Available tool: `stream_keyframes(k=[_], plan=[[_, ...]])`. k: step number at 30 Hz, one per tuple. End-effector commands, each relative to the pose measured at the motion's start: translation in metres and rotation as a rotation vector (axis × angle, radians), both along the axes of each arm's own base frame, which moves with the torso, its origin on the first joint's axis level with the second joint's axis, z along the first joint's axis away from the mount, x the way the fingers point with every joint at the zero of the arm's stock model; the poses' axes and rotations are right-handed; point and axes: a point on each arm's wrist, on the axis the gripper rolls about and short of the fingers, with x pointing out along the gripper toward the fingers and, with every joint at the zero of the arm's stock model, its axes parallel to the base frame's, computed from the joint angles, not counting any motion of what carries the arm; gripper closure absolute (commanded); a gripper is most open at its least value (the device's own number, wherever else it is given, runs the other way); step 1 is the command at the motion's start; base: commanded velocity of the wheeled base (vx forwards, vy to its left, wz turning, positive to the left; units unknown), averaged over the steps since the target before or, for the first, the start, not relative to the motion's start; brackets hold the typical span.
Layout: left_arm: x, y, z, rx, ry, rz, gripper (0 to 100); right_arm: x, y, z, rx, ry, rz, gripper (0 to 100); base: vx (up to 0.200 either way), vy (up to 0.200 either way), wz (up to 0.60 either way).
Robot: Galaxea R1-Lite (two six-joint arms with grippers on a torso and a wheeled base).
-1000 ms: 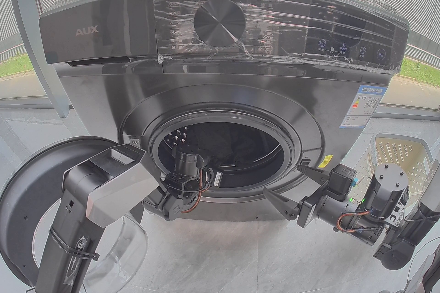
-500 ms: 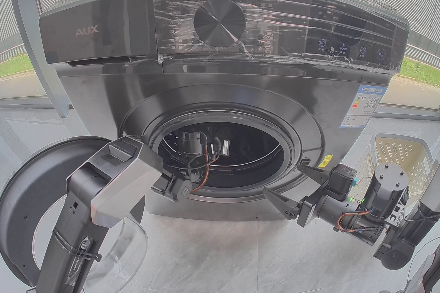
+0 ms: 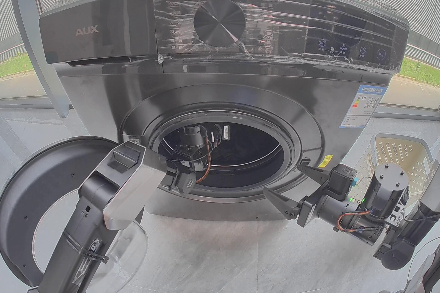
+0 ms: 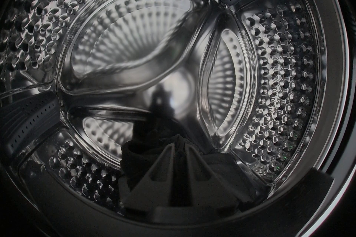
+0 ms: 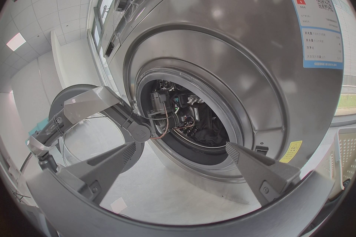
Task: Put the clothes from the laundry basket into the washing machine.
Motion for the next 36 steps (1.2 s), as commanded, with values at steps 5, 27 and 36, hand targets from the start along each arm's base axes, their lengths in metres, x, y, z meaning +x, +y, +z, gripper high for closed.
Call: stream_keyframes(k=[5,27,36], plan=[[-0.004,-0.001,-0.010,0.000,0.029,-0.007,0,0.000,0.000,0.000,0.000,0.000,0.001,0,0.000,0.000,0.00],[-0.232,-0.016,0.042,0.159,0.236,-0.344,0,-0.006,-0.014,0.011,0.018,-0.027,-0.030,0,0.000,0.000,0.00],[-0.305,0.037,0.080,0.059,0.202,-0.412,0,-0.014,-0.023,0.025,0.045,-0.070,-0.045,0,0.000,0.000,0.00]])
